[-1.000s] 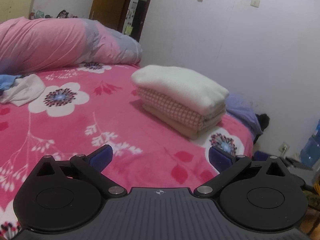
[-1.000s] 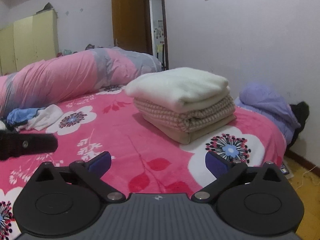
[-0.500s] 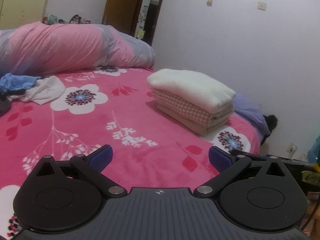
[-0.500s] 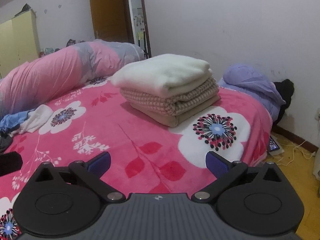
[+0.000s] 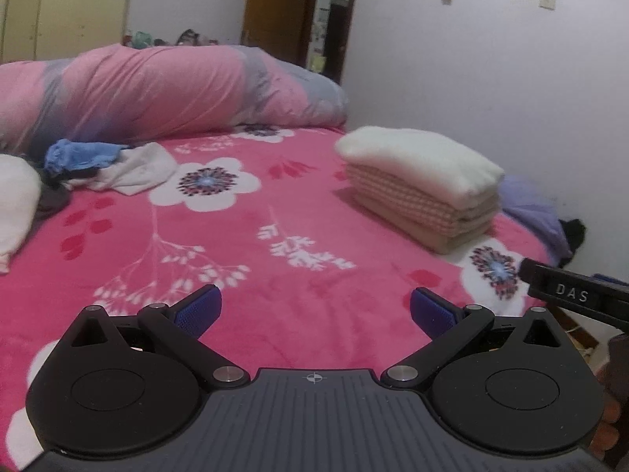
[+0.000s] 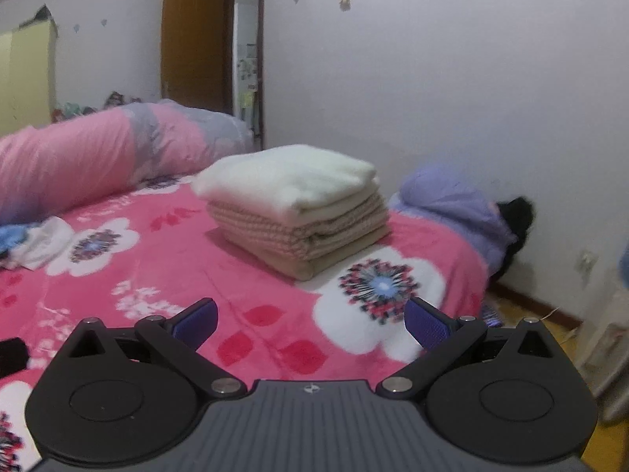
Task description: Fold clothes
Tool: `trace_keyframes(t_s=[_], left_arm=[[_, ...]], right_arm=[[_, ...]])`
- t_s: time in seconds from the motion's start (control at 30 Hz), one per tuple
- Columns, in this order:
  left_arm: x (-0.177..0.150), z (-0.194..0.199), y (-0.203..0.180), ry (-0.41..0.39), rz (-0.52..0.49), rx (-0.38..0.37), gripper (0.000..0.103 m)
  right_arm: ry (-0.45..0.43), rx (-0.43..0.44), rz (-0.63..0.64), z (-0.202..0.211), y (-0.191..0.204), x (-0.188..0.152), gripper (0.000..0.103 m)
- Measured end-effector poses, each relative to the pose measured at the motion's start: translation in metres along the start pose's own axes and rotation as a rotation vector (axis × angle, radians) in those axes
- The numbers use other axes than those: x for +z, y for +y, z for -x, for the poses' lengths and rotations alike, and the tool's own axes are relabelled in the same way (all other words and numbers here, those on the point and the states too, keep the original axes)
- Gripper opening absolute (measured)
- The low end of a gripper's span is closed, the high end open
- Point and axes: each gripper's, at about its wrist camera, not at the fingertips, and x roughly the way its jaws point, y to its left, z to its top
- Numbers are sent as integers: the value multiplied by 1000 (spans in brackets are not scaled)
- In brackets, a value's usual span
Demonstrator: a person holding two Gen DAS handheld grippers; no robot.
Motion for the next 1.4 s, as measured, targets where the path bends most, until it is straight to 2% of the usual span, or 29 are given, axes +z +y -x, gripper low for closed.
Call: trace_keyframes(t_s=[0.07, 0.17, 0.4, 0.57, 0.83, 1.4], left_arm=[[-2, 4, 1, -14, 2, 10, 103], [-4, 8, -2, -32, -13, 15, 103], [-6, 2, -5, 19, -6, -2, 103], [-5, -3, -10, 34, -13, -4, 103], [-7, -8, -19, 46, -45, 14, 103], [-9, -9, -26, 44, -71, 58, 103]], right_arm=[[-5, -27, 29, 4, 4, -2, 103], [-10, -20, 54, 11, 7, -5, 103], [-4, -38, 75, 16, 11, -6, 103], [32, -18, 81, 12, 9, -2, 103], [7, -19, 111, 14, 11, 3, 103], [42, 16, 103, 13, 10, 2, 103]])
